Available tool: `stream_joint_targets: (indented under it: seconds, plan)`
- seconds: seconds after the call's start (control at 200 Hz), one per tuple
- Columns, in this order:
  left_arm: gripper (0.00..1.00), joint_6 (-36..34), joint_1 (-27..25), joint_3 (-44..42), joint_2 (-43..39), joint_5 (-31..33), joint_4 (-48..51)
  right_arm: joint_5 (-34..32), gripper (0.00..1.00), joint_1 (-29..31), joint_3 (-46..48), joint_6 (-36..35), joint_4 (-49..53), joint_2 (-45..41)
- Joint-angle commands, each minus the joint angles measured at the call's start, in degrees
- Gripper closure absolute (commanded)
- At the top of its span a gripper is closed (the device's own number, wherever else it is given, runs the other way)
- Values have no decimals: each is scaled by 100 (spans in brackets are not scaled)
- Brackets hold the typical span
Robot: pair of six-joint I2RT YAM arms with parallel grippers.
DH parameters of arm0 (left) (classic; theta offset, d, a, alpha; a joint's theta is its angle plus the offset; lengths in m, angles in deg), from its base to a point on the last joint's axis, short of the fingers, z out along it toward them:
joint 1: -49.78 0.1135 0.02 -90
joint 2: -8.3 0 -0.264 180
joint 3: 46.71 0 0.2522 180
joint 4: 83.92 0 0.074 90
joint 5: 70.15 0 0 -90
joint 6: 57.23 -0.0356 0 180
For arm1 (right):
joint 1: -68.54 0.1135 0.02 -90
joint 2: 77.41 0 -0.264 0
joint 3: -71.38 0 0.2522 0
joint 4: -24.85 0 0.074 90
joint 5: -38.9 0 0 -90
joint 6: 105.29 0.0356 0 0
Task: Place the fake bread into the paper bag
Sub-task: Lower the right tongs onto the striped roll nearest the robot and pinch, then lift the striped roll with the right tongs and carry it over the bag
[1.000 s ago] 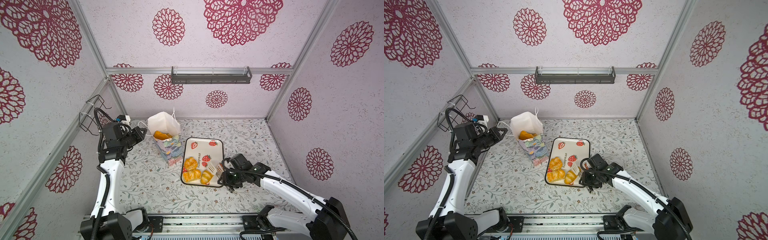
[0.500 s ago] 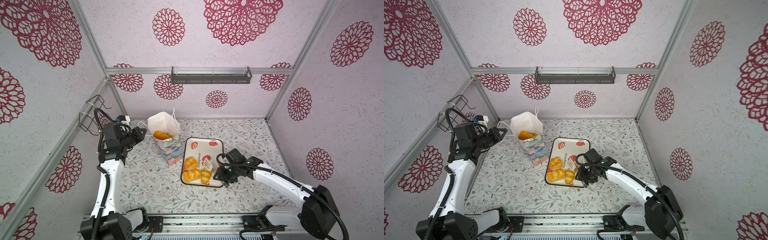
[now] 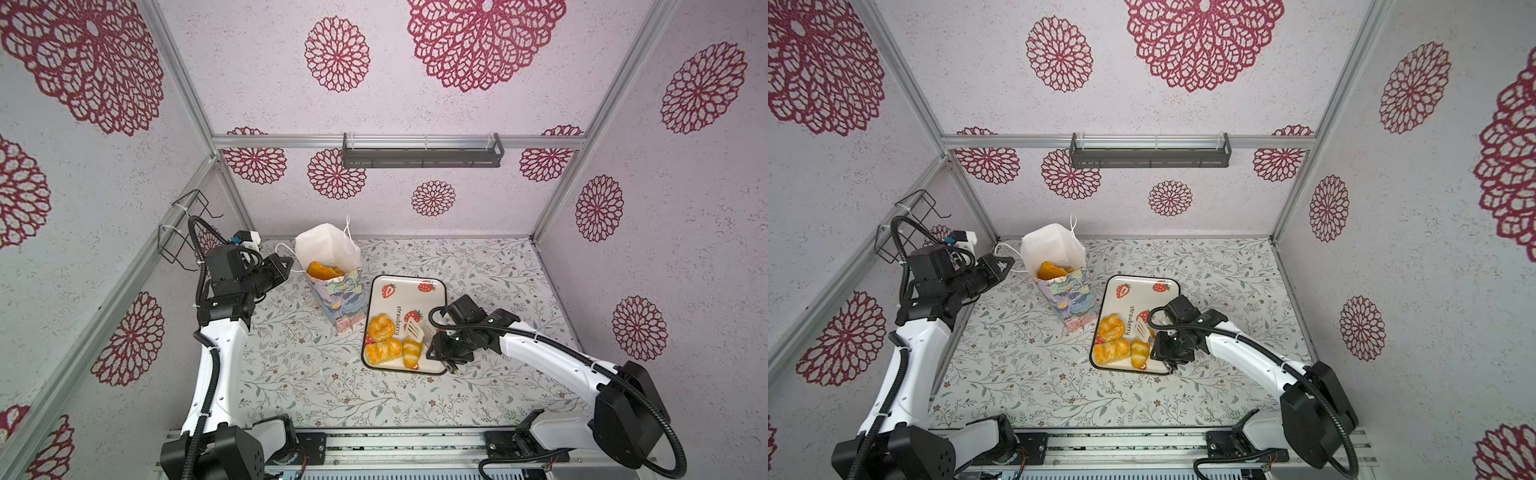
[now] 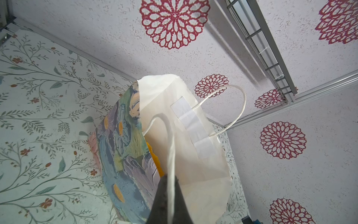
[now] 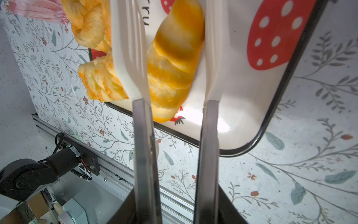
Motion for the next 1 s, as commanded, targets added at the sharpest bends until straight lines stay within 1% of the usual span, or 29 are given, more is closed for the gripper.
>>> stream_joint_targets:
  seconds: [0.0, 0.24, 0.4, 0.49, 0.761, 0.996]
  plan:
    - [100, -74, -2, -13, -90, 25, -8, 1, 57, -25, -115, -198, -1, 30]
    - [100, -76, 2, -4, -73, 34, 12, -69, 70, -25, -181, -285, 81, 68]
    - [100, -76, -1, -4, -56, 42, 14, -222, 83, -40, -295, -336, 177, 7]
    - [100, -73, -1, -4, -56, 42, 12, -296, 86, -77, -364, -352, 205, -60]
    - [100, -67, -3, -4, -35, 24, -6, -653, 87, -187, -833, -473, 484, -335]
    - [100, -57, 2, -4, -20, 26, -14, -876, 88, -211, -1341, -613, 635, -329]
